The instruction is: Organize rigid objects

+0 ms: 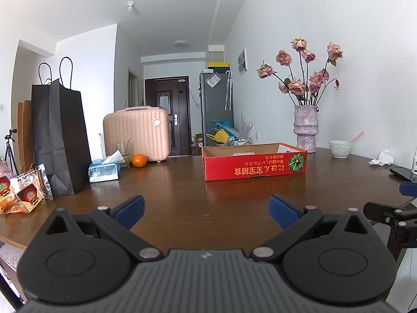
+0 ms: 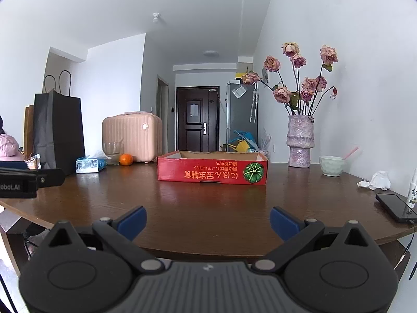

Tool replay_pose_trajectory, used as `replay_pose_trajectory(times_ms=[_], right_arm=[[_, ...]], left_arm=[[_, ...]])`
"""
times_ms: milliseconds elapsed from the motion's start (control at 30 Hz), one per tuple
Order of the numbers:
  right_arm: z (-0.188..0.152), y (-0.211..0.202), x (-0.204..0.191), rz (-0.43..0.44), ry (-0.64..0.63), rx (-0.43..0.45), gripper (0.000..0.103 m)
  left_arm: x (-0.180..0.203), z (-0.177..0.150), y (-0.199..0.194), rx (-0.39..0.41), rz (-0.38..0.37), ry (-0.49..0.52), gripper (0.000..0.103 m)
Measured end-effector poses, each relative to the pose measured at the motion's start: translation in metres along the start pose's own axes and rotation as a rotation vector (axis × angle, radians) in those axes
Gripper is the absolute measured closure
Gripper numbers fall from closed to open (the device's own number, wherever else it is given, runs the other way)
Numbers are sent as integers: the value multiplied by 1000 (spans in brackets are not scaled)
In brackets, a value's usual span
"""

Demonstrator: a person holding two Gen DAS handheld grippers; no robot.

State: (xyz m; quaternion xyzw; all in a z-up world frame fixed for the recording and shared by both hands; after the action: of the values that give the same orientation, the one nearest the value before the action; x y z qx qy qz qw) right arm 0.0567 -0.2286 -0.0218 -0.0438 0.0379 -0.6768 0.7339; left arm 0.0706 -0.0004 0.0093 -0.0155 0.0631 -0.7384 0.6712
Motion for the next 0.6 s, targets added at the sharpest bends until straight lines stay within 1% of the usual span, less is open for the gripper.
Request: replay_pose_trajectory(times_ms=[467, 600], right_arm=[[-1, 2, 1, -12, 10, -13, 2], [-3, 2, 2, -15, 18, -14, 2]], left_arm=[[4, -5, 1, -3, 0, 29, 0], [4, -6, 1, -9, -18, 17, 0]])
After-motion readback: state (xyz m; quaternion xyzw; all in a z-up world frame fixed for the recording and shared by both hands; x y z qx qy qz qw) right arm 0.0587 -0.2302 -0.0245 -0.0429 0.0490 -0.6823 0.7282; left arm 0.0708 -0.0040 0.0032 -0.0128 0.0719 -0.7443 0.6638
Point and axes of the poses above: each gripper's, at about its wrist camera, not at the fingertips, and y roughly the way its jaws point, x to its right, z to its top, the point moved 6 cm from there along y, roughly the way its jaws point, and after that the axes turned 3 degrees about x, right-handed, at the moved point
